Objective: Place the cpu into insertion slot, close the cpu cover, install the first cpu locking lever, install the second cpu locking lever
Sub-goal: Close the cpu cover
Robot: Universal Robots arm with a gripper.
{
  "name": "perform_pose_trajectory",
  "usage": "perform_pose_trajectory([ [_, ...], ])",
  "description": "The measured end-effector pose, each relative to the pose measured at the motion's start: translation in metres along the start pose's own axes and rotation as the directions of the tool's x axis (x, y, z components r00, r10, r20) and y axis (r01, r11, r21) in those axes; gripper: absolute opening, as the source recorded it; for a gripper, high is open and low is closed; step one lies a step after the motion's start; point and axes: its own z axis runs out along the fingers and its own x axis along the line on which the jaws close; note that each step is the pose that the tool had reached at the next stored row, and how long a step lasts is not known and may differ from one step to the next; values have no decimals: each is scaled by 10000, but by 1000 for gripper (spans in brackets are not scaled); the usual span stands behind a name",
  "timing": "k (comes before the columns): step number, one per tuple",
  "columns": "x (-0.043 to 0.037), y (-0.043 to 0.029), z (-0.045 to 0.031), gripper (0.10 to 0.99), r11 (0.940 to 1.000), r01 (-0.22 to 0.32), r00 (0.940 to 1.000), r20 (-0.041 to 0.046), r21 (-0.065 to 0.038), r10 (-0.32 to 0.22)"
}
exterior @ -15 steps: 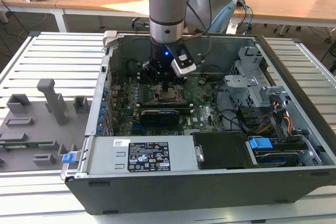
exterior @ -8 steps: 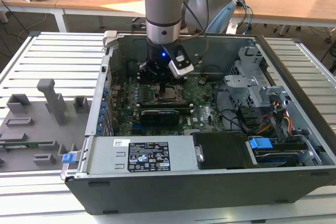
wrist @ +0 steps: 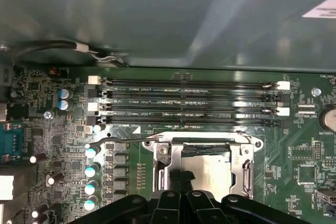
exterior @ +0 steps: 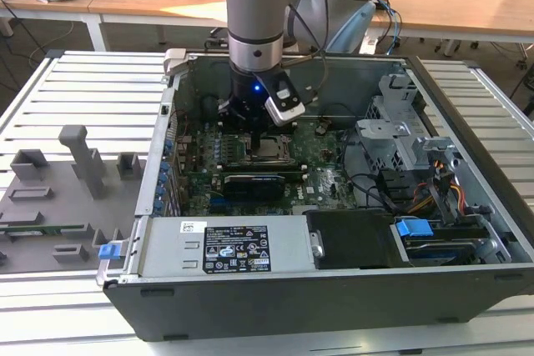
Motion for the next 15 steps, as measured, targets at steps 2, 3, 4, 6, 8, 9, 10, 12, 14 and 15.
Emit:
perform_pose_trajectory([
  [2,8,0,4,106,9998,196,9998,-5,-9,-196],
  [3,28,1,6,106,9994,331,9995,-9,-16,-331],
  [4,38,1,10,106,9991,413,9991,-12,-19,-413],
  [6,49,0,35,106,9982,600,9982,-17,-28,-600],
  [8,52,-1,48,106,9976,695,9976,-22,-30,-695],
  [9,52,-1,52,106,9974,720,9974,-23,-31,-720],
  [10,52,-1,57,106,9971,757,9971,-24,-33,-757],
  [12,51,-1,58,106,9969,780,9969,-24,-37,-781],
  [14,42,-1,59,106,9969,780,9970,-23,-37,-780],
  [15,37,-1,60,106,9969,780,9970,-21,-37,-780],
])
